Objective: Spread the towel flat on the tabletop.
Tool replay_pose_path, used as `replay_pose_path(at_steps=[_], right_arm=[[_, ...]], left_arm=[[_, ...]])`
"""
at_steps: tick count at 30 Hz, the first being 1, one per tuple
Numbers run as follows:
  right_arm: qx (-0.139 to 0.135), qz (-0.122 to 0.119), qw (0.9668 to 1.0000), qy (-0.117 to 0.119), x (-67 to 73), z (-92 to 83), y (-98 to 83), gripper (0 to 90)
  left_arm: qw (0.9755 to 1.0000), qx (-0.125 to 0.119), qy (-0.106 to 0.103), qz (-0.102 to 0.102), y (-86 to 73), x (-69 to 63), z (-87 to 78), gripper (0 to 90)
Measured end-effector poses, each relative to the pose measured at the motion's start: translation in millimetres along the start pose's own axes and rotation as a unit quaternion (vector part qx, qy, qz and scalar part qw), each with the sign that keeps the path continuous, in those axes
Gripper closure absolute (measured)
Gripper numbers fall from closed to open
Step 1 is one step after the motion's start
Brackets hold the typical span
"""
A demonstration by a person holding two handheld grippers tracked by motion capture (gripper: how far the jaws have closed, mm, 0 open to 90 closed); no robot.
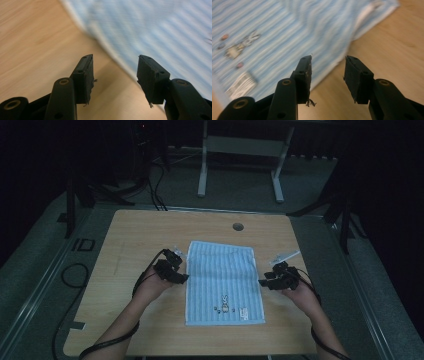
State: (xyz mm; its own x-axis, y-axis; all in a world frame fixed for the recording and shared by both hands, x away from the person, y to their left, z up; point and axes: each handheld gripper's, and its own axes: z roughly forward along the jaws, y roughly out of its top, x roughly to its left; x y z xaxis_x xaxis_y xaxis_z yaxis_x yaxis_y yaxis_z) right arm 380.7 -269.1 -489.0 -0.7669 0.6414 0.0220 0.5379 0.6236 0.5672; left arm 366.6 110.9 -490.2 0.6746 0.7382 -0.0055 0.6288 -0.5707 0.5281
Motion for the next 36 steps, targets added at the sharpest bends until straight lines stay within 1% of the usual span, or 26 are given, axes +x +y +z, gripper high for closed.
replay_pose_path(at_steps=[1, 2, 3, 4, 5, 6, 7, 8, 9, 10, 11, 13, 15, 16, 17, 19, 22, 23, 25, 27, 28, 29, 30, 31, 32, 36], right_arm=[[0.0, -0.007, 1.0, 0.002, 4.6, 0.4, -2.1, 55.0], [0.003, -0.013, 0.9999, 0.004, 9.7, 1.3, -3.9, 54.4], [0.004, -0.018, 0.9998, 0.004, 13.5, 2.3, -5.3, 54.4], [0.003, -0.027, 0.9996, 0.005, 20.0, 4.1, -7.7, 54.2], [0.002, -0.029, 0.9995, 0.008, 23.8, 5.3, -9.3, 54.2], [0.0, -0.036, 0.9993, 0.009, 30.1, 7.3, -12.2, 54.2], [-0.002, -0.041, 0.9991, 0.012, 33.4, 8.6, -14.3, 54.2], [-0.003, -0.042, 0.999, 0.016, 38.7, 11.2, -17.8, 54.7], [-0.003, -0.044, 0.9989, 0.016, 41.6, 13.1, -19.7, 54.8], [-0.001, -0.048, 0.9987, 0.015, 45.9, 16.4, -22.8, 55.3], [0.003, -0.05, 0.9986, 0.016, 47.5, 18.4, -24.4, 55.5], [0.012, -0.051, 0.9985, 0.019, 49.5, 25.0, -27.3, 55.5], [0.022, -0.053, 0.9983, 0.012, 50.3, 31.2, -28.5, 55.4], [0.027, -0.056, 0.998, 0.007, 50.6, 34.6, -28.6, 55.0], [0.025, -0.056, 0.9981, 0.009, 50.0, 35.7, -28.4, 55.0], [0.021, -0.054, 0.9983, 0.008, 47.5, 37.6, -26.5, 54.6], [0.025, -0.054, 0.9982, 0.006, 41.6, 40.9, -20.8, 53.7], [0.026, -0.055, 0.9982, 0.005, 39.8, 41.8, -19.1, 53.6], [0.03, -0.053, 0.9981, 0.007, 34.0, 44.5, -14.4, 53.3], [0.033, -0.05, 0.9982, 0.008, 27.4, 47.4, -9.4, 53.2], [0.034, -0.047, 0.9983, 0.009, 22.3, 49.5, -6.1, 53.2], [0.034, -0.046, 0.9983, 0.009, 19.1, 50.8, -4.1, 53.3], [0.034, -0.041, 0.9985, 0.007, 13.8, 53.0, -0.4, 53.4], [0.034, -0.038, 0.9986, 0.007, 10.9, 54.5, 1.8, 53.5], [0.035, -0.038, 0.9987, 0.004, 6.3, 56.9, 5.7, 53.4], [0.04, -0.031, 0.9987, 0.0, -5.8, 64.0, 17.6, 53.5]], left_arm=[[0.9998, 0.002, -0.009, 0.015, -1.1, -8.1, -2.1, 45.1], [0.9996, 0.001, -0.014, 0.025, -1.9, -14.5, -3.0, 44.9], [0.999, 0.002, -0.019, 0.041, -3.6, -24.5, -3.9, 44.5], [0.9985, 0.001, -0.026, 0.048, -5.0, -30.2, -3.9, 44.6], [0.9976, -0.003, -0.041, 0.055, -8.0, -39.0, -3.3, 44.5], [0.997, -0.004, -0.05, 0.058, -9.8, -43.9, -1.8, 44.6], [0.9963, 0.0, -0.057, 0.065, -12.6, -51.4, 1.5, 44.6], [0.9957, 0.003, -0.058, 0.071, -14.3, -55.4, 3.5, 44.6], [0.9949, 0.005, -0.064, 0.078, -16.8, -61.8, 8.1, 44.6], [0.9945, 0.008, -0.066, 0.081, -18.2, -64.8, 11.4, 44.6], [0.994, 0.016, -0.064, 0.087, -19.8, -68.0, 17.1, 44.6], [0.9937, 0.028, -0.064, 0.087, -21.6, -69.5, 27.1, 44.6], [0.9938, 0.036, -0.06, 0.086, -22.9, -69.4, 35.3, 44.5], [0.9942, 0.03, -0.059, 0.085, -23.1, -68.9, 36.4, 43.9], [0.9945, 0.027, -0.061, 0.081, -21.9, -67.1, 37.4, 43.6], [0.9947, 0.028, -0.053, 0.083, -19.6, -65.0, 38.8, 43.6], [0.995, 0.03, -0.047, 0.083, -14.8, -60.3, 41.7, 43.6], [0.9953, 0.03, -0.048, 0.079, -12.1, -57.4, 43.3, 43.3], [0.9954, 0.03, -0.046, 0.079, -7.3, -51.9, 46.3, 43.3], [0.996, 0.027, -0.047, 0.072, -2.0, -45.4, 50.0, 43.1], [0.996, 0.026, -0.045, 0.072, 0.0, -43.1, 51.3, 43.1], [0.9965, 0.025, -0.043, 0.067, 3.6, -39.0, 53.6, 43.0], [0.9967, 0.025, -0.043, 0.065, 5.7, -36.5, 54.9, 43.1], [0.9968, 0.022, -0.04, 0.066, 9.0, -33.1, 57.4, 43.1], [0.9971, 0.021, -0.039, 0.063, 10.9, -31.5, 58.7, 43.0], [0.9978, 0.019, -0.034, 0.054, 21.1, -20.6, 65.3, 43.0]])
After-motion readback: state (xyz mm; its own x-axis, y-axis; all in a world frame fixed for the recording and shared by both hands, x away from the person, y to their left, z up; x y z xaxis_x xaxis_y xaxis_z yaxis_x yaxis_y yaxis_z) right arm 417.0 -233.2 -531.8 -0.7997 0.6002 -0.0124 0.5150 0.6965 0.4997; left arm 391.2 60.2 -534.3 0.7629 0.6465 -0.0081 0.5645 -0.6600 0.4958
